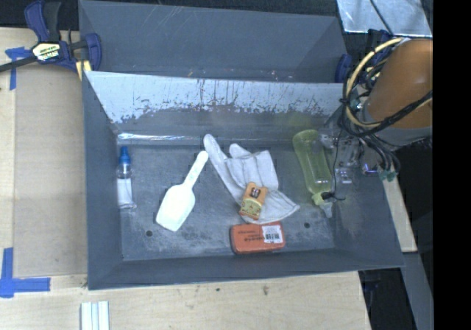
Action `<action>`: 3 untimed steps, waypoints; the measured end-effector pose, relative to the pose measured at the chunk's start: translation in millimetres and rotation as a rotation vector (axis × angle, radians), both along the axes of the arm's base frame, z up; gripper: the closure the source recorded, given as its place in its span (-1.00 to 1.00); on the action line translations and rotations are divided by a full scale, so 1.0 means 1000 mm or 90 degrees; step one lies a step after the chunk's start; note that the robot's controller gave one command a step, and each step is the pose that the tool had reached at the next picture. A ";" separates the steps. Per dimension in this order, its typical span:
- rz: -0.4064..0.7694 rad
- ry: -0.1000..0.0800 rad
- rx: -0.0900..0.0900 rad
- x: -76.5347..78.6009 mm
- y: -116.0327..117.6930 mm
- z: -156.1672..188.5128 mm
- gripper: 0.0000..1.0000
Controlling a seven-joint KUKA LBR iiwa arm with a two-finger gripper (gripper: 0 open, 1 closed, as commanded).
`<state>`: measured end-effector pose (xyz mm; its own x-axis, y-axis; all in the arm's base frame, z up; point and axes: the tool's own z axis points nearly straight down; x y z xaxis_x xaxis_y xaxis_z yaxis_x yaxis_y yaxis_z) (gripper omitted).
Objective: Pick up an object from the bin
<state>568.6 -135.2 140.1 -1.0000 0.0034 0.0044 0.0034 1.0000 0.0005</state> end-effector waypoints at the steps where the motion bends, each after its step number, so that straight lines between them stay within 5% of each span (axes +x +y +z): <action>1: 0.002 -0.005 -0.001 0.002 0.000 0.005 -1.00; 2: 0.022 -0.005 0.000 0.060 0.079 -0.072 -1.00; 3: 0.008 -0.007 -0.001 0.034 0.090 0.002 -1.00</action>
Offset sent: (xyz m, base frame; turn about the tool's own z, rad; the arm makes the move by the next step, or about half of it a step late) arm 0.0575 0.0753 -0.0701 -0.0296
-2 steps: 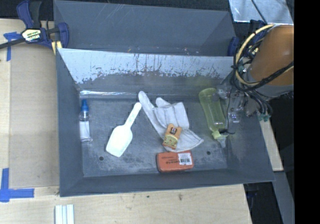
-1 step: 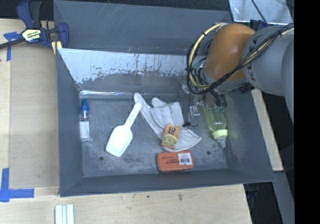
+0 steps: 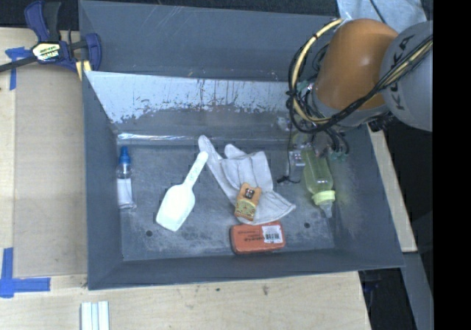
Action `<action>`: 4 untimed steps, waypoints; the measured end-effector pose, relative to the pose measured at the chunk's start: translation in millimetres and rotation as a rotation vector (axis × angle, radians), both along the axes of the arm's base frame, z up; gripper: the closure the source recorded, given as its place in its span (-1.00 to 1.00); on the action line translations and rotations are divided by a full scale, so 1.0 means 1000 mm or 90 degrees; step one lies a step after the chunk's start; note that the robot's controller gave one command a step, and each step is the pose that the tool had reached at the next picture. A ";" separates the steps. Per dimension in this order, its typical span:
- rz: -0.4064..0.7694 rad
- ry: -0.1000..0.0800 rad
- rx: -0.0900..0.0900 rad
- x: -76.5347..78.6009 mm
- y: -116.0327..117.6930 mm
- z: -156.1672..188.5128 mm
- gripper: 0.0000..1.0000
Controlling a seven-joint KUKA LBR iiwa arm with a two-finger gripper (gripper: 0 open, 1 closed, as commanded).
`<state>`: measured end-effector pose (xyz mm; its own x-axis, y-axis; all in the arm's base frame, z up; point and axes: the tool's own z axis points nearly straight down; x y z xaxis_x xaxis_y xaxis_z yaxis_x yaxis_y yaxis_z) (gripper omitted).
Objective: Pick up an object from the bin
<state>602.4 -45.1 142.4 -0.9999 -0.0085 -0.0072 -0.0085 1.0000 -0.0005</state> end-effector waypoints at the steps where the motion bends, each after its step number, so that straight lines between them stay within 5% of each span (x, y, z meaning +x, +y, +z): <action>1: -0.060 0.002 0.001 0.016 0.057 -0.041 -1.00; 2: -0.006 0.002 0.000 0.008 0.108 -0.069 -1.00; 3: -0.211 0.000 0.003 0.012 0.104 -0.072 1.00; 4: -0.235 0.000 0.003 0.012 0.101 -0.072 1.00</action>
Offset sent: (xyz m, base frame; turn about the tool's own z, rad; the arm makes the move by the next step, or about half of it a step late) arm 0.0057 0.1132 -0.0724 0.0057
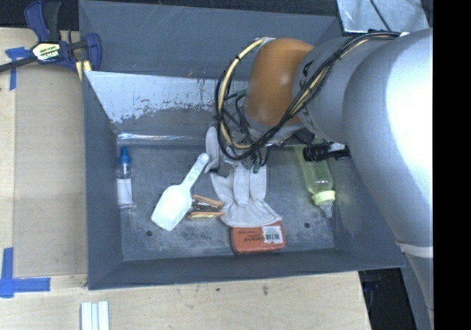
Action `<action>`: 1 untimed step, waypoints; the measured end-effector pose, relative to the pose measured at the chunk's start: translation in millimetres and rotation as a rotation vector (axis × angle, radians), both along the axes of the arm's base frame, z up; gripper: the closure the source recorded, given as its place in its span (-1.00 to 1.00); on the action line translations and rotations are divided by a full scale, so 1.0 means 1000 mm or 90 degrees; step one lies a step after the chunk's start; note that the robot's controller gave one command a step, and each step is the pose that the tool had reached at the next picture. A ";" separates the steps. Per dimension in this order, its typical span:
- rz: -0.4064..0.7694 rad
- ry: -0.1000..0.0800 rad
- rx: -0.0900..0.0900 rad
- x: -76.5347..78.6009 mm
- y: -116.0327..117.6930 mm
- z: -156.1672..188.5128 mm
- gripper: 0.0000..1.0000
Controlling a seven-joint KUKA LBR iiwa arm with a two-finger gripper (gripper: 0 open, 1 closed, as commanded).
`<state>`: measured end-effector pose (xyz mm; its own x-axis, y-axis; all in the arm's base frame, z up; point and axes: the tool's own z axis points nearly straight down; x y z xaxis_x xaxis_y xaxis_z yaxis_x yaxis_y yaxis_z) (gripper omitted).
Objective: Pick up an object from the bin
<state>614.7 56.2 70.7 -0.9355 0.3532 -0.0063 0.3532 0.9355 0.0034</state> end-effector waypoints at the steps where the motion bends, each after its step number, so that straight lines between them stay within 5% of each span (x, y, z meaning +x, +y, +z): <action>1: -0.004 0.002 -0.001 -0.001 -0.001 0.004 1.00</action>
Offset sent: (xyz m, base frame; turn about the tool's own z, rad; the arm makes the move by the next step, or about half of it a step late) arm -0.0001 -0.0001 0.0176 0.0000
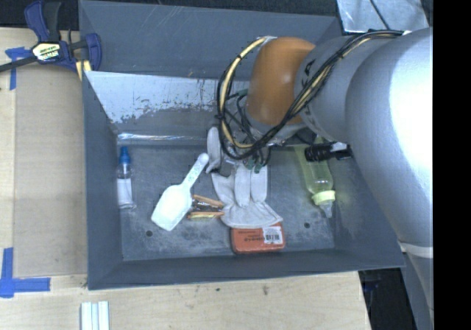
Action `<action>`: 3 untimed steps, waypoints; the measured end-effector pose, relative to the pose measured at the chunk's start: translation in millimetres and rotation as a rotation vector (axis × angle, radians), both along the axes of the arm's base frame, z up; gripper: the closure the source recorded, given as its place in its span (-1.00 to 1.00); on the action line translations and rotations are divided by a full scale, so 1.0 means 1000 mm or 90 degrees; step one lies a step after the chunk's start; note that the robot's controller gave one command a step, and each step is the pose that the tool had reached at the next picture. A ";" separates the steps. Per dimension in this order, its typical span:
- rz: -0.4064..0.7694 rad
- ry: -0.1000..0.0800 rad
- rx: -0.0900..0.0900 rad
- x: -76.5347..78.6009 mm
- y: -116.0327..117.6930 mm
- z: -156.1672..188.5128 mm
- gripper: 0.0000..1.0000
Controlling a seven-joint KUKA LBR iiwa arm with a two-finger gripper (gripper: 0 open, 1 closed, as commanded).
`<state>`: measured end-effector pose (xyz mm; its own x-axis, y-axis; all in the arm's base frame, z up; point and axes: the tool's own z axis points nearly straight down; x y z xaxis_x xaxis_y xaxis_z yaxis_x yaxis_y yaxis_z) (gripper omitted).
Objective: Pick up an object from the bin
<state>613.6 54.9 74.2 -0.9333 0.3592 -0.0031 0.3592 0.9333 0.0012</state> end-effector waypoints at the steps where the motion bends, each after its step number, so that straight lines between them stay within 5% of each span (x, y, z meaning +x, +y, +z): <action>1: 0.004 0.006 0.000 -0.002 0.000 0.021 1.00; 3: 0.003 0.000 0.000 0.000 0.000 0.069 1.00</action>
Offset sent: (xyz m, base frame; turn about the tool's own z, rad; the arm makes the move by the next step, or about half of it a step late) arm 0.0001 -0.0001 0.0938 0.0000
